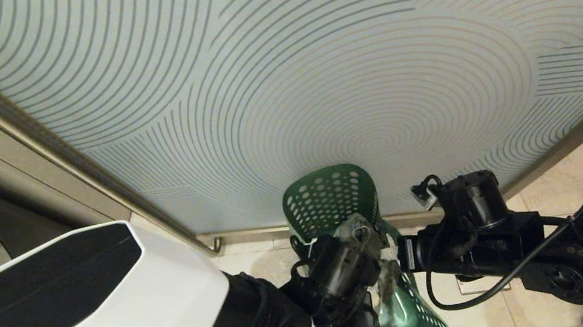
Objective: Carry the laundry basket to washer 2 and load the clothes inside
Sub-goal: Pick up the clothes basket and put it beside the washing machine
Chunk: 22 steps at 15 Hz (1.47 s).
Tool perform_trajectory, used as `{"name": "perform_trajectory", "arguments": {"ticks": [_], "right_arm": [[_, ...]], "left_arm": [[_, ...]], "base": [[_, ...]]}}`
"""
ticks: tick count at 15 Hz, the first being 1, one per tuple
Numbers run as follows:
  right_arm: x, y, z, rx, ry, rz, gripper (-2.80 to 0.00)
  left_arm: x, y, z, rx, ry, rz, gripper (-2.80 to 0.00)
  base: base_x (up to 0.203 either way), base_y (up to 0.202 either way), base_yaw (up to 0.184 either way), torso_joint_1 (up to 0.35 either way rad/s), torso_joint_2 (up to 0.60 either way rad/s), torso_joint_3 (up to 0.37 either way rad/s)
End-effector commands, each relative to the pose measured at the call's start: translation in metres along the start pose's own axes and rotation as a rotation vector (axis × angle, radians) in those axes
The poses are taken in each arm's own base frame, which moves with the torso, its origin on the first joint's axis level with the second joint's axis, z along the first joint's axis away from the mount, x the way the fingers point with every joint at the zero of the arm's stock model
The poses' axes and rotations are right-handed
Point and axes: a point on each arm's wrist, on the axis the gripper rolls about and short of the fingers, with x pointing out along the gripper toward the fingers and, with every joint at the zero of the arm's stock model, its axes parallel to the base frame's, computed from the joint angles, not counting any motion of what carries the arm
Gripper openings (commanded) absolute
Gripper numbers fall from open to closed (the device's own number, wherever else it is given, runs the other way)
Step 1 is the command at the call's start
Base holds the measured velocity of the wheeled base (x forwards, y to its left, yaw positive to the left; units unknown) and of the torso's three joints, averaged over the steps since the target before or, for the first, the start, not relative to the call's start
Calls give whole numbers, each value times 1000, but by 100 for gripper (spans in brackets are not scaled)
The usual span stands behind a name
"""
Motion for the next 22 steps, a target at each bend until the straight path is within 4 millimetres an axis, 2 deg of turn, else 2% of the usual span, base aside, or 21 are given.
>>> {"name": "perform_trajectory", "arguments": {"ticks": [1,6,9,12,15,18,22], "right_arm": [[-3,3,3,-1,-15,11,-280],[-14,16,7,-19,-40,48,-280],[-22,26,3,-35,-36,75,-280],[-27,27,-3,-38,-24,76,-280],[-29,25,-6,-36,-11,71,-280],[-28,27,-8,-39,-6,75,-280],[-28,28,-12,-42,6,76,-280]], "left_arm": [[-3,1,1,-4,-4,0,-280],[-16,0,4,-7,-23,-16,-280],[-26,0,1,-2,-25,-26,-280],[-33,-3,-1,-18,-10,-55,-280],[-47,-3,1,-62,33,-155,-280],[-51,-1,-1,-66,50,-172,-280],[-65,-2,3,-153,137,-315,-280]], "base": [[0,0,0,-1,-1,195],[0,0,0,2,0,202],[0,0,0,0,3,200],[0,0,0,3,5,201],[0,0,0,0,2,199],[0,0,0,2,3,200],[0,0,0,3,3,209]]}}
